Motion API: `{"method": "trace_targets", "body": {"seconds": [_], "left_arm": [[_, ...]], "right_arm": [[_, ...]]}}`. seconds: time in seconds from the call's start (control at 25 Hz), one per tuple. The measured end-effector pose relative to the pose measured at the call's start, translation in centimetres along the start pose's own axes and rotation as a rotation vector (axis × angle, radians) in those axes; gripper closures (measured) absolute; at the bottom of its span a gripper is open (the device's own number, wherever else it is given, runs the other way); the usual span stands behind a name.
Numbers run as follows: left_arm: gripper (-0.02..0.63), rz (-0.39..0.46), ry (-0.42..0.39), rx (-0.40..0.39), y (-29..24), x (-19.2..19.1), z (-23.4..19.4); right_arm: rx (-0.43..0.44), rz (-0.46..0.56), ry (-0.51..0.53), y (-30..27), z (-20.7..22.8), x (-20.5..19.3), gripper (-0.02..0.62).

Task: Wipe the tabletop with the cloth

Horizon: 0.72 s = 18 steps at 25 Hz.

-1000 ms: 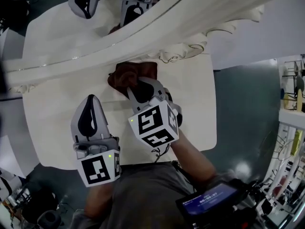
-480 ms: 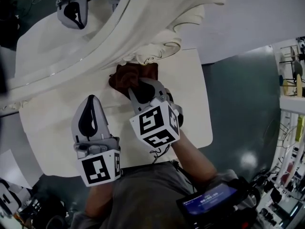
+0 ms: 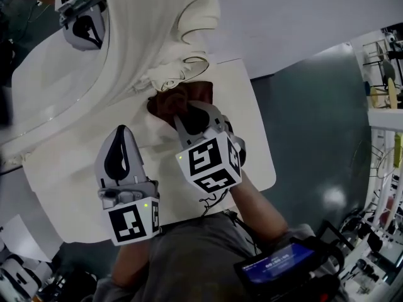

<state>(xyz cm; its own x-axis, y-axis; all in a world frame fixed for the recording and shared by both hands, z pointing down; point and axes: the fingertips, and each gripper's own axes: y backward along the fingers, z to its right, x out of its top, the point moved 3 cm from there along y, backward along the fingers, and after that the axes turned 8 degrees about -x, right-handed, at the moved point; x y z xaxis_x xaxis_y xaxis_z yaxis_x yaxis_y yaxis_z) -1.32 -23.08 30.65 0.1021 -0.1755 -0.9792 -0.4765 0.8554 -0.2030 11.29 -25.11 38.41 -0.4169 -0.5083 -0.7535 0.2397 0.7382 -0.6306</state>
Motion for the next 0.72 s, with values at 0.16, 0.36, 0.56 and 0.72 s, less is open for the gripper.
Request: {"method": "trace_targets", "body": {"seconds": [0.16, 0.36, 0.56, 0.72], "left_arm": [[0.592, -0.001, -0.007, -0.036, -1.5, -0.2, 1.9], [0.592, 0.005, -0.018, -0.079, -3.1, 0.1, 4.1], [0.592, 0.019, -0.021, -0.133, -3.3, 0.3, 5.5], [0.592, 0.042, -0.018, -0.157, -2.7, 1.2, 6.8]], "right_arm": [[-0.041, -0.012, -0.038, 0.4, 2.8, -1.6, 0.515], [-0.118, -0.038, -0.064, 1.3, 6.6, -3.6, 0.515], [-0.255, -0.081, -0.124, 3.4, 10.4, -5.9, 0.515], [-0.368, -0.081, -0.171, 6.6, 13.5, -6.7, 0.515]]}}
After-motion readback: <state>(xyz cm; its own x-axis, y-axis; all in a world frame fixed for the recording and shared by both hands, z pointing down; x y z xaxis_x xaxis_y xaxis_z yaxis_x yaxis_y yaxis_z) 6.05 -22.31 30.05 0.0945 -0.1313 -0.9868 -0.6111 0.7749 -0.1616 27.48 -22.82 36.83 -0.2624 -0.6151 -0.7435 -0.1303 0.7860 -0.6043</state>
